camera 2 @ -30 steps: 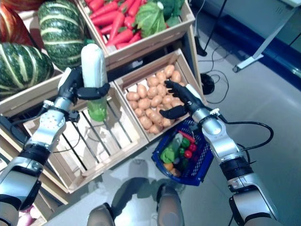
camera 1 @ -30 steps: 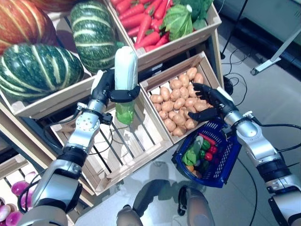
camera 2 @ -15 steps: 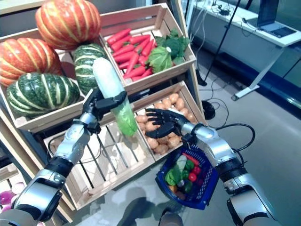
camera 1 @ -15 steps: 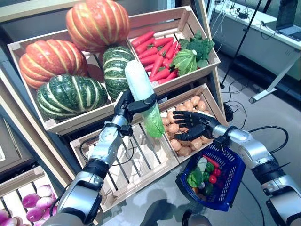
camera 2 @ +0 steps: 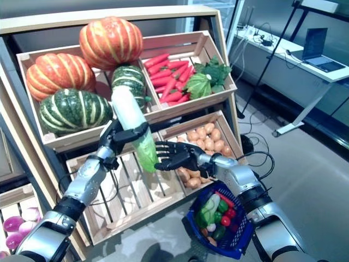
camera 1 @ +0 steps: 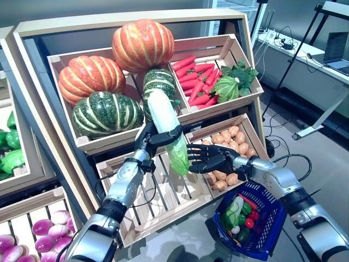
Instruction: Put vegetables into the basket
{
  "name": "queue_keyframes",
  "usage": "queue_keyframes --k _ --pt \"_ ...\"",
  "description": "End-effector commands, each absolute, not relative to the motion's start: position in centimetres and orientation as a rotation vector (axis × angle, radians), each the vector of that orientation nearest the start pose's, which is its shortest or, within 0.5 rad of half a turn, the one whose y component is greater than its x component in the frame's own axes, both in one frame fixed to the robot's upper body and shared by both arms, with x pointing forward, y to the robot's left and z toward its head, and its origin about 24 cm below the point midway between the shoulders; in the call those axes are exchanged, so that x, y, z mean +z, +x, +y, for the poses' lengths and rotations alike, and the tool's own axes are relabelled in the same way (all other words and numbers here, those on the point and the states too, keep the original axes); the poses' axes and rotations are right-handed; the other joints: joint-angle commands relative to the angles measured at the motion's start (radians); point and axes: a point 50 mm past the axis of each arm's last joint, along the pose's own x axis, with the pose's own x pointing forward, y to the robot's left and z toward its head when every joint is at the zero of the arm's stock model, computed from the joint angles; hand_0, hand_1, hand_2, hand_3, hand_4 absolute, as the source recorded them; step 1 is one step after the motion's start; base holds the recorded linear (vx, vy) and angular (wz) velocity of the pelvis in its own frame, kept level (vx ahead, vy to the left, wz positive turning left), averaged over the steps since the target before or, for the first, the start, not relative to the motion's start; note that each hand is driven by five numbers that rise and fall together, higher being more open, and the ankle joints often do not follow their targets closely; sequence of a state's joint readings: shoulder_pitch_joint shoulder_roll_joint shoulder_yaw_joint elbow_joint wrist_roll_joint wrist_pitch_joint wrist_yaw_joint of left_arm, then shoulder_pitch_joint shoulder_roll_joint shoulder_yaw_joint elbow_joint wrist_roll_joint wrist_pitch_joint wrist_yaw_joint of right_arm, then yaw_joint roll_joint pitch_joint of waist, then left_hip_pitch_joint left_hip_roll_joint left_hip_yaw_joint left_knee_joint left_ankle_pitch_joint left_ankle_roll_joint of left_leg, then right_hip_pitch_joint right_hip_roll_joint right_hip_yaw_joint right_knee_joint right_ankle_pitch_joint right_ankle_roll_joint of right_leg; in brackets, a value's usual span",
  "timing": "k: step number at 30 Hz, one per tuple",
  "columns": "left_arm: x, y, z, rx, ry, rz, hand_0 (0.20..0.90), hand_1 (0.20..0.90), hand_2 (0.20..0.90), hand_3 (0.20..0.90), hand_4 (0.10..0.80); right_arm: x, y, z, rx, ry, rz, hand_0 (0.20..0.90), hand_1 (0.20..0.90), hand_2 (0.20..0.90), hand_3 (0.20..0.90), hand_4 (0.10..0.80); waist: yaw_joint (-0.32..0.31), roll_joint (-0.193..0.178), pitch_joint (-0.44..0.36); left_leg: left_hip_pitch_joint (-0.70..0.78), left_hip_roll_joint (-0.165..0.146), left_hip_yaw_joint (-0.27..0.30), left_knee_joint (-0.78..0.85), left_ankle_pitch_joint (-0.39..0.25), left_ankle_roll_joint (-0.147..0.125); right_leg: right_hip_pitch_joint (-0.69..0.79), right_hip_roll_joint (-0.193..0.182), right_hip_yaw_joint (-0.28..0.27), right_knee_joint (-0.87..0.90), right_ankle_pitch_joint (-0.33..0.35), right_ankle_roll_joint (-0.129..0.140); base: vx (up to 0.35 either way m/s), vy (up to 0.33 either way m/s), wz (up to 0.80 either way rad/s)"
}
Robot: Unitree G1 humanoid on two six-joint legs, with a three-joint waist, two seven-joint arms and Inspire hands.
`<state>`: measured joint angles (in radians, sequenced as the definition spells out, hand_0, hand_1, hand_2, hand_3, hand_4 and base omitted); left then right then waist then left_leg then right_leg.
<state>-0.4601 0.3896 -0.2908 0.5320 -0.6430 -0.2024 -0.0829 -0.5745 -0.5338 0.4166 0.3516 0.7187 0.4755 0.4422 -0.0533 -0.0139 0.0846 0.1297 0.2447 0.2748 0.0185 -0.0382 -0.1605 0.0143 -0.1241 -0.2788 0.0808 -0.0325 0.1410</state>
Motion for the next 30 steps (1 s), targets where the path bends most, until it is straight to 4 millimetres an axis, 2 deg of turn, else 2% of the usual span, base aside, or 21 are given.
queue_keyframes --k 1,8,14,21,30 --pt "11.7 33.7 13.4 -0.421 -0.106 -0.277 0.300 0.300 0.300 0.300 0.400 12.1 33.8 -10.3 0.900 0.240 0.256 0.900 0.900 0.900 0.900 0.800 0.004 -0.029 -0.075 -0.048 -0.123 -0.019 -0.042 0.047 0.084 0.051 0.036 0.033 -0.025 -0.008 -0.043 0.034 0.013 0.03" --pt "11.2 33.4 12.8 -0.465 -0.088 -0.270 0.300 0.300 0.300 0.300 0.400 13.6 34.1 -9.6 0.933 0.257 0.244 0.900 0.900 0.900 0.900 0.800 0.011 -0.032 -0.076 -0.046 -0.126 -0.023 -0.039 0.041 0.086 0.052 0.036 0.034 -0.020 -0.013 -0.045 0.035 0.012 0.07" --pt "11.1 33.3 12.2 -0.468 -0.135 -0.273 0.300 0.300 0.300 0.300 0.400 13.6 34.7 -9.5 0.893 0.137 0.262 0.900 0.900 0.900 0.900 0.800 0.011 -0.034 -0.078 -0.045 -0.132 -0.030 -0.031 0.035 0.089 0.052 0.035 0.049 -0.016 -0.015 -0.048 0.030 0.024 0.01" --pt "11.8 33.1 10.5 -0.470 -0.227 -0.290 0.300 0.300 0.300 0.300 0.400 14.7 36.2 -9.5 0.705 -0.051 0.187 0.900 0.900 0.900 0.900 0.800 0.009 -0.032 -0.079 -0.034 -0.143 -0.035 -0.034 0.031 0.091 0.060 0.035 0.067 -0.027 -0.006 -0.047 0.027 0.019 0.01" --pt "12.2 32.8 8.8 -0.459 -0.355 -0.294 0.300 0.300 0.300 0.300 0.400 16.7 37.0 -8.5 0.453 -0.087 0.046 0.900 0.900 0.900 0.900 0.800 0.003 -0.018 -0.076 -0.029 -0.150 -0.037 -0.043 0.031 0.097 0.062 0.035 0.088 -0.040 0.002 -0.043 -0.002 0.002 0.00"
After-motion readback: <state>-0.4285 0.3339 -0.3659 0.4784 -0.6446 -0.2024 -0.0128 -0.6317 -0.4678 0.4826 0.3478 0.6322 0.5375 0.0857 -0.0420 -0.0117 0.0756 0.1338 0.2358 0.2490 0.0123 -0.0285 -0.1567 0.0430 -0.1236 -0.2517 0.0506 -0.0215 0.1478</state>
